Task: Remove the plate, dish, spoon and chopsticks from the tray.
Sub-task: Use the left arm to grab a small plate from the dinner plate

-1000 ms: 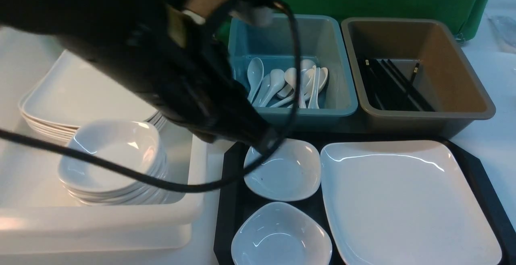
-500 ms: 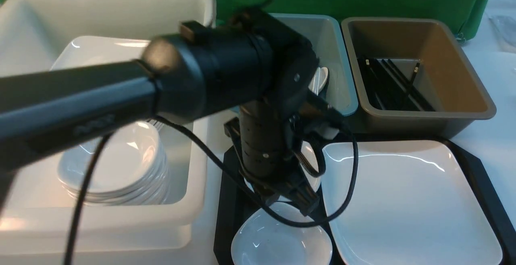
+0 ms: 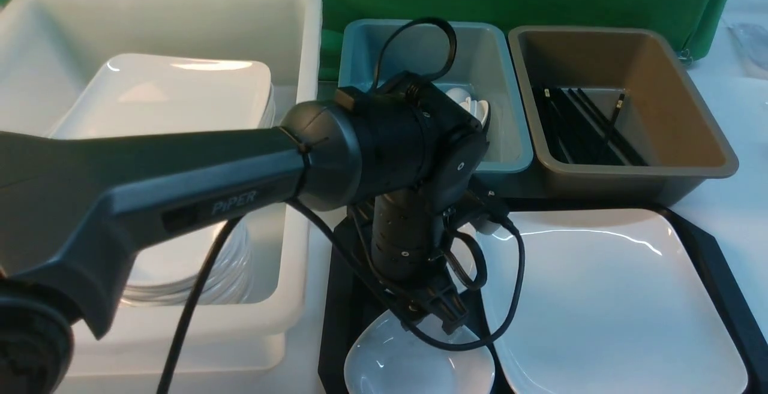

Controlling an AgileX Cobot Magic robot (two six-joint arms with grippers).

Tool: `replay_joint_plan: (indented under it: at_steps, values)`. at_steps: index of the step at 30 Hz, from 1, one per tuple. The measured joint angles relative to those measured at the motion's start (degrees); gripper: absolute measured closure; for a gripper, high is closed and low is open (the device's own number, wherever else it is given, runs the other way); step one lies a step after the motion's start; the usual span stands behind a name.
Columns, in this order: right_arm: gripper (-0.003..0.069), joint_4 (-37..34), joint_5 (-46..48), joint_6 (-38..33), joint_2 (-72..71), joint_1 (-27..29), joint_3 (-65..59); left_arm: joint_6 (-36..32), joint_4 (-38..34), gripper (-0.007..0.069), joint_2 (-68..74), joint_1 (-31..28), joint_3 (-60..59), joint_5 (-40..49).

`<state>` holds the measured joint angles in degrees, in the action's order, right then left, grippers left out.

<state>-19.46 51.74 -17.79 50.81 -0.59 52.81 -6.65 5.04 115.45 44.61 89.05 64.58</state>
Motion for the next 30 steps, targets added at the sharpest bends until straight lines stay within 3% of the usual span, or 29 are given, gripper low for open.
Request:
replay_joint_plan:
  at_steps: [4,8,20,25,30]
  values:
    - [0.0641,-0.11,-0.13,-0.03,0.0,0.0,0.0,1.56,0.58,0.0106,1.18,0.0,0.0,-0.4]
    - [0.0641,-0.12,-0.18,-0.35,0.0,0.0,0.0,4.28,0.86,0.0081,3.28,-0.88,0.0,0.26]
    - [0.0641,-0.28,-0.3,-1.08,0.0,0.0,0.0,1.96,-8.6,0.0076,4.28,-3.19,0.1,4.59]
    - [0.0641,-0.33,-0.37,-1.14,0.0,0.0,0.0,1.96,-9.34,0.0076,4.28,-3.19,0.1,5.02]
    - [0.0641,-0.33,-0.37,-1.14,0.0,0.0,0.0,1.73,-9.54,0.0139,4.35,-3.19,0.1,4.6]
